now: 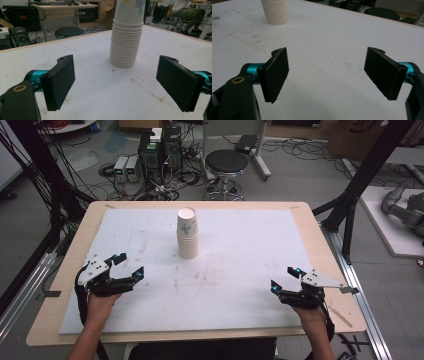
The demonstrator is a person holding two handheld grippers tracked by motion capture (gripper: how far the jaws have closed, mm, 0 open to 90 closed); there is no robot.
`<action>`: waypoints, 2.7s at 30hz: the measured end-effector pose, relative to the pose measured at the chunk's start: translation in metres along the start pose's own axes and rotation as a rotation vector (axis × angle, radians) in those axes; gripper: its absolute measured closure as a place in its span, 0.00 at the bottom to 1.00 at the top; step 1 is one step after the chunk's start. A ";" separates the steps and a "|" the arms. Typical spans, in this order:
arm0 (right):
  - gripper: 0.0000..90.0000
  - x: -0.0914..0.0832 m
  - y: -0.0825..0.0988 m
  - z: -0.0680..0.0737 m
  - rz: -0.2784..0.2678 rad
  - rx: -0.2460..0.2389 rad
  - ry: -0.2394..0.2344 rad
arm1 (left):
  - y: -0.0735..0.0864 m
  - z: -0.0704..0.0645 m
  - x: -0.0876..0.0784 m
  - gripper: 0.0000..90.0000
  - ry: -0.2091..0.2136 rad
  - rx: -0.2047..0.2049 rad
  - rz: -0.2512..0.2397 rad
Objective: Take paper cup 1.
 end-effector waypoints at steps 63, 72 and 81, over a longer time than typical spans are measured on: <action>0.23 0.010 -0.005 0.020 0.031 -0.027 -0.056 | -0.117 0.002 0.126 0.17 0.191 -0.004 0.080; 0.23 0.012 -0.005 0.021 0.031 -0.036 -0.065 | -0.119 -0.002 0.150 0.17 0.208 -0.011 0.112; 0.23 0.012 -0.004 0.021 0.036 -0.035 -0.072 | -0.121 -0.006 0.175 0.17 0.211 -0.007 0.153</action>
Point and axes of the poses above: each handheld gripper's, and its own axes: x roughly forward along the jaws, y roughly out of its underside, z roughly to its left, the point moved 6 cm from there along x, roughly forward along the jaws, and after that the axes turned 9 degrees about x, right-handed, at the moved point
